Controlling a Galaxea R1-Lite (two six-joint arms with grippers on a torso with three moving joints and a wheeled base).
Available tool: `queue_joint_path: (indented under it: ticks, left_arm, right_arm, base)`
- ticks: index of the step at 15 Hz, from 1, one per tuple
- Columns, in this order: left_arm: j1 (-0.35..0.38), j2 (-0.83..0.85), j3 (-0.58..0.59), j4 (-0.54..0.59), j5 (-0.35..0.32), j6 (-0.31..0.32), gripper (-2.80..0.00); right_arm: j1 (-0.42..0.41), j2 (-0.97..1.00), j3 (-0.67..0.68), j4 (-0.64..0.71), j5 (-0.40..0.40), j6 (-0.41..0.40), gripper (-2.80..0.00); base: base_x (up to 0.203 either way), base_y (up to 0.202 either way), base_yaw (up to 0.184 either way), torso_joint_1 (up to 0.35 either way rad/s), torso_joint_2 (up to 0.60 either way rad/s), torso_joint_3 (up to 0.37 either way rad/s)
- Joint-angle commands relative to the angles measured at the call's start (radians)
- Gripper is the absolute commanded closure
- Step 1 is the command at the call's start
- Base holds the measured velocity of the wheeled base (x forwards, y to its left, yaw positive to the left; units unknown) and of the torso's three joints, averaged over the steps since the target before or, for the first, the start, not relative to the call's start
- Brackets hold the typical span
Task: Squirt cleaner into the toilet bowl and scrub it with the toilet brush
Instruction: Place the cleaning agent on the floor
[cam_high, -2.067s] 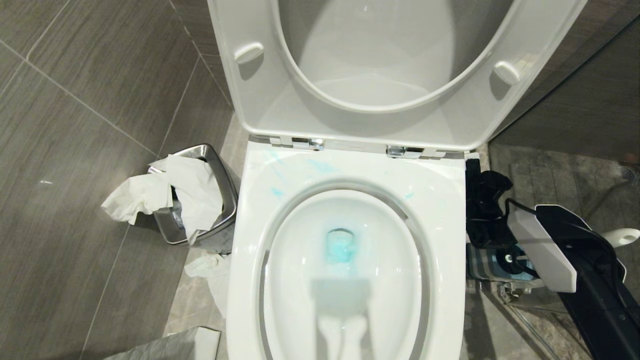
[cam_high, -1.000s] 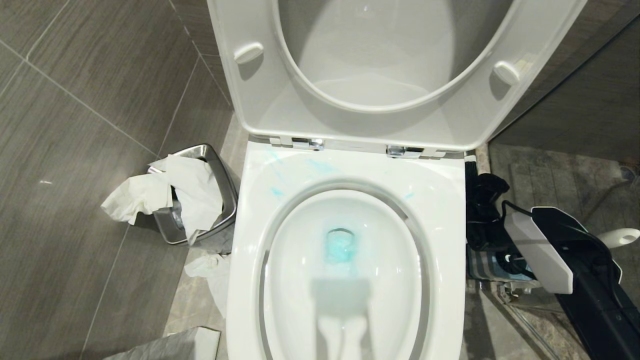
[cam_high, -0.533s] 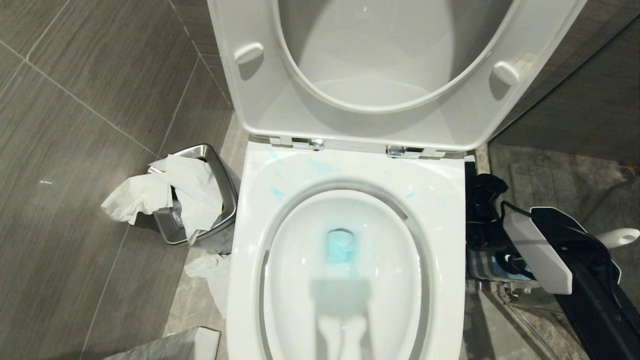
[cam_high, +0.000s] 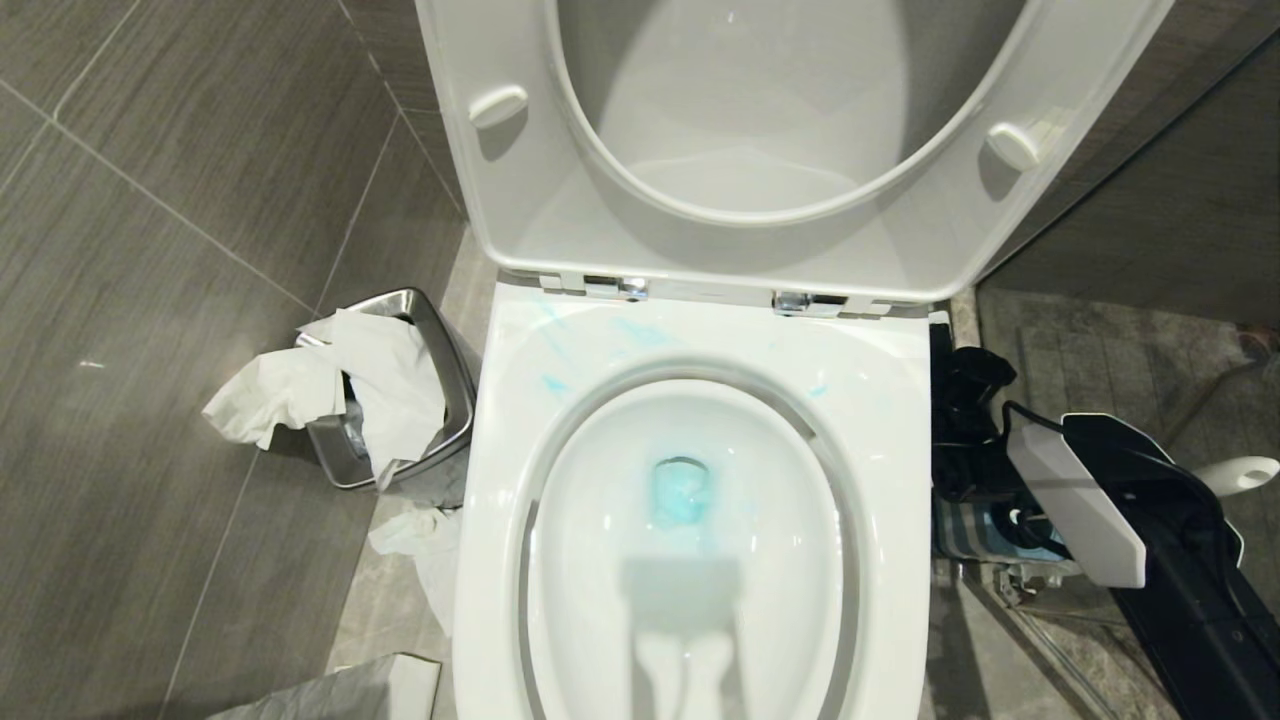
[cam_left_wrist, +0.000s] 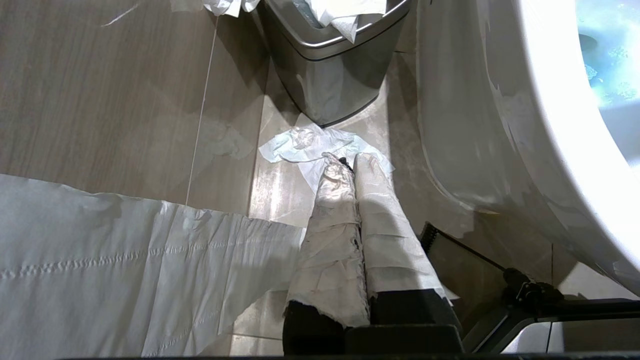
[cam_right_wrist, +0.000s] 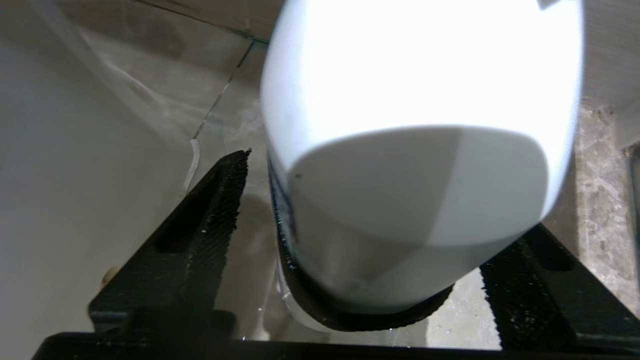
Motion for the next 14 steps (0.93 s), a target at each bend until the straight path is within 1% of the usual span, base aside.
queue_joint_path:
  ticks: [1,4,6,8,10,14]
  left_arm:
    - [0.0,0.001,-0.001,0.001,0.0,0.0,0.0]
    - [0.0,0.001,-0.001,0.001,-0.001,0.0,0.0]
    - [0.0,0.001,-0.001,0.001,-0.002,0.0,0.0]
    - [-0.001,0.001,-0.001,0.003,-0.001,0.0,0.0]
    - [-0.003,0.001,-0.001,0.002,-0.002,0.0,0.0]
    - [-0.003,0.001,-0.001,0.002,-0.002,0.0,0.0]
  right_arm:
    - [0.001,-0.006,0.017,-0.009,0.004,-0.001,-2.8]
    - [0.001,-0.046,0.101,-0.017,0.005,-0.003,-2.8]
    - [0.001,-0.084,0.189,-0.033,0.004,-0.005,-2.8]
    - [0.0,-0.122,0.287,-0.076,0.004,-0.012,-2.8]
    - [-0.003,-0.171,0.405,-0.135,0.004,-0.016,-2.8]
    - [-0.005,-0.333,0.694,-0.241,0.004,-0.024,-2.8]
  base:
    - [0.0,0.0,0.0,0.0,0.0,0.0]
    - [0.0,0.0,0.0,0.0,0.0,0.0]
    - [0.0,0.0,0.0,0.0,0.0,0.0]
    - [0.0,0.0,0.0,0.0,0.0,0.0]
    - [0.0,0.0,0.0,0.0,0.0,0.0]
    - [0.0,0.0,0.0,0.0,0.0,0.0]
